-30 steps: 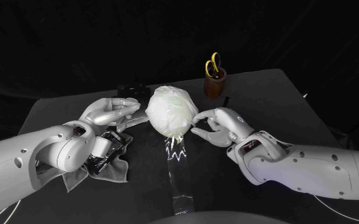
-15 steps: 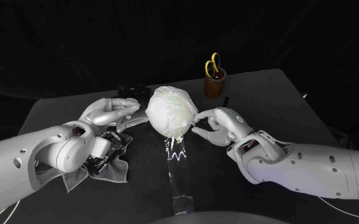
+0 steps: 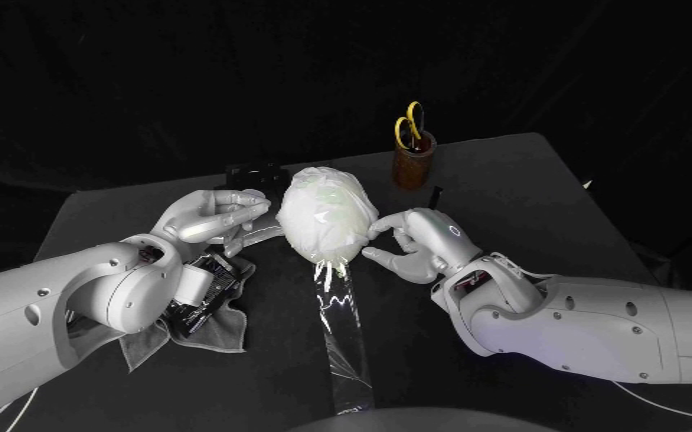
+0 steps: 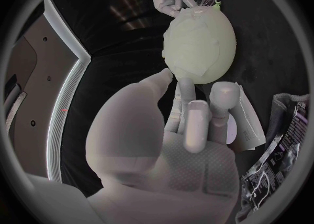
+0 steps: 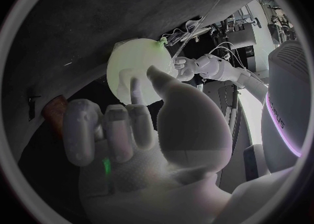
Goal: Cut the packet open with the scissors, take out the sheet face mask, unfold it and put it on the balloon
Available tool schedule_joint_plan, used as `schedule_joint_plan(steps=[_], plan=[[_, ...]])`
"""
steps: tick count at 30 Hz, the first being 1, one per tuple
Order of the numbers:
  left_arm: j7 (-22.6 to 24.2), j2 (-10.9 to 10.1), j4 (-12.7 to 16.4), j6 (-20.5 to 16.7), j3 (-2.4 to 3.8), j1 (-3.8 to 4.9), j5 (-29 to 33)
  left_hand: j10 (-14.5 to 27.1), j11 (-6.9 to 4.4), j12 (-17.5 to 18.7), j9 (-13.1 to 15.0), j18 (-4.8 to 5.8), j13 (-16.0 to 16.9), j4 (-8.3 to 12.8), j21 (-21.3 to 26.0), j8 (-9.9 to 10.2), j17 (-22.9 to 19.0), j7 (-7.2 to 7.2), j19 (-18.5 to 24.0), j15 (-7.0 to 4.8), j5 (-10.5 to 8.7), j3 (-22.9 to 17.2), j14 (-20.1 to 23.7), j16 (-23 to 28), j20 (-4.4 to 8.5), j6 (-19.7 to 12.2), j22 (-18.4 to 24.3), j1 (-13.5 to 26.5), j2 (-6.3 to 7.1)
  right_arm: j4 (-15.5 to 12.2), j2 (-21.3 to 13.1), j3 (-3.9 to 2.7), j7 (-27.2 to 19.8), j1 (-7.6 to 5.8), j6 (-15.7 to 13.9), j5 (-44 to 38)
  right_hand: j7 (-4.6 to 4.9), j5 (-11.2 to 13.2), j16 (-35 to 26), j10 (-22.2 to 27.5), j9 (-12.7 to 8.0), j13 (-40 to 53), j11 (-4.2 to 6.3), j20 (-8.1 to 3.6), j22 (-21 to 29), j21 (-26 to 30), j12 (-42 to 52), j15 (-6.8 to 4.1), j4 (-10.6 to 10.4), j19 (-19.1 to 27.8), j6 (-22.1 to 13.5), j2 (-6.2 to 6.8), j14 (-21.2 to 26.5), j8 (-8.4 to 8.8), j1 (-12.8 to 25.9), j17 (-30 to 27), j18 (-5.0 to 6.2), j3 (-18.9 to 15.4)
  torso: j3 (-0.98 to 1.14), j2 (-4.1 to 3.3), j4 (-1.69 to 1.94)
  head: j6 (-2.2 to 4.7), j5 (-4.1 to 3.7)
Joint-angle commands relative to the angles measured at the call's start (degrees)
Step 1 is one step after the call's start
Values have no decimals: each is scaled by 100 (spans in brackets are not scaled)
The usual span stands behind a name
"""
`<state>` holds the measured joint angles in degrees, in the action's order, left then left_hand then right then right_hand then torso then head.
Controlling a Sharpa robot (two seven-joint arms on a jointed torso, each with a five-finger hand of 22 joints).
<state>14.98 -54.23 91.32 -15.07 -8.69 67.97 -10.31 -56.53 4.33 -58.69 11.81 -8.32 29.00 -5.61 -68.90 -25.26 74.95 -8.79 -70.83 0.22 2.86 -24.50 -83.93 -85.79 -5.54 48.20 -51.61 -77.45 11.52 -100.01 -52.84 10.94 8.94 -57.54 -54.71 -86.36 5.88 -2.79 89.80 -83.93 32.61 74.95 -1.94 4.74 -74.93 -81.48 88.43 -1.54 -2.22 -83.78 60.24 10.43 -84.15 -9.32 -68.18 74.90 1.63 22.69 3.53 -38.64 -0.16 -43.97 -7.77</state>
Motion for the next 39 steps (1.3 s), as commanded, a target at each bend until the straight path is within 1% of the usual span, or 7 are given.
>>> schedule_joint_plan(steps=[1, 9, 13, 25, 29, 35, 39], plan=[[55, -1, 20, 134, 4, 3, 33, 31, -3, 26, -9, 64, -7, -12, -16, -2, 51, -41, 19, 12, -11, 34, -77, -12, 1, 11, -11, -37, 12, -16, 13, -6, 215, 5, -343, -275, 0, 3, 20, -557, 10, 1444, 48, -36, -1216, -15, 27, -46, -10, -125, 47, 51, -585, -29, 18, 1510, 48, -51, 2, 1, 1, -1, -5], [54, -8, 20, 161, 4, 3, 33, 30, -3, 28, -10, 64, -10, -12, -17, -2, 58, -42, 20, 11, -10, 34, -80, -14, 1, 11, -13, -42, 10, -21, 52, -22, 381, 5, -414, -429, -31, 4, 20, -572, 23, 1461, 75, -59, -1228, -43, 66, -70, -118, -146, 109, 66, -585, -68, 23, 1510, 40, -165, 3, 4, -6, 4, -11], [54, -9, 20, 171, 4, 3, 33, 29, -3, 29, -10, 64, -11, -13, -19, -1, 56, -42, 19, 11, -10, 35, -79, -13, 1, 10, -16, -43, 11, -36, 44, -32, 413, 5, -433, -453, -36, 3, 20, -570, 24, 1459, 81, -68, -1227, -37, 60, -78, -173, -145, 108, 86, -585, -72, 30, 1510, 41, -232, -2, 4, -2, 1, -21], [61, -14, 20, 214, 4, 3, 33, 28, -3, 30, -11, 65, -13, -14, -22, -1, 62, -43, 17, 11, -11, 37, -81, -15, 1, 9, -21, -45, 12, -93, -14, -56, 531, 4, -465, -499, -23, 4, 20, -546, 22, 1431, 72, -76, -1202, 46, 1, -75, -359, -102, 49, 149, -585, -64, 12, 1510, 59, -507, 0, 8, -1, 14, -15], [65, -14, 19, 217, 4, 3, 33, 28, -3, 30, -11, 65, -13, -14, -22, -1, 62, -43, 17, 11, -11, 37, -81, -15, 1, 9, -21, -45, 12, -102, -2, -60, 567, 4, -477, -512, -18, 4, 20, -537, 23, 1420, 67, -73, -1195, 70, -21, -70, -406, -89, 28, 142, -585, -62, -26, 1510, 64, -582, 0, 4, -4, 10, -13], [64, -9, 18, 222, 4, 2, 33, 25, -2, 31, -11, 65, -15, -15, -24, -1, 64, -43, 17, 11, -11, 39, -82, -16, 1, 9, -23, -48, 12, -109, 36, -76, 590, 3, -488, -524, -4, 3, 20, -521, 30, 1404, 53, -62, -1185, 115, -55, -58, -592, -69, -24, 88, -585, -73, -236, 1510, 72, -870, -2, 2, -5, -7, -30], [62, -6, 20, 227, 4, 2, 33, 25, -2, 31, -11, 65, -15, -15, -24, -1, 64, -43, 17, 11, -11, 39, -82, -16, 1, 9, -23, -48, 12, -77, 84, -88, 611, 3, -499, -538, -6, 3, 20, -521, 35, 1404, 54, -61, -1185, 118, -55, -57, -626, -69, -20, 65, -585, -83, -291, 1510, 73, -913, 1, 4, -3, -10, -40]])
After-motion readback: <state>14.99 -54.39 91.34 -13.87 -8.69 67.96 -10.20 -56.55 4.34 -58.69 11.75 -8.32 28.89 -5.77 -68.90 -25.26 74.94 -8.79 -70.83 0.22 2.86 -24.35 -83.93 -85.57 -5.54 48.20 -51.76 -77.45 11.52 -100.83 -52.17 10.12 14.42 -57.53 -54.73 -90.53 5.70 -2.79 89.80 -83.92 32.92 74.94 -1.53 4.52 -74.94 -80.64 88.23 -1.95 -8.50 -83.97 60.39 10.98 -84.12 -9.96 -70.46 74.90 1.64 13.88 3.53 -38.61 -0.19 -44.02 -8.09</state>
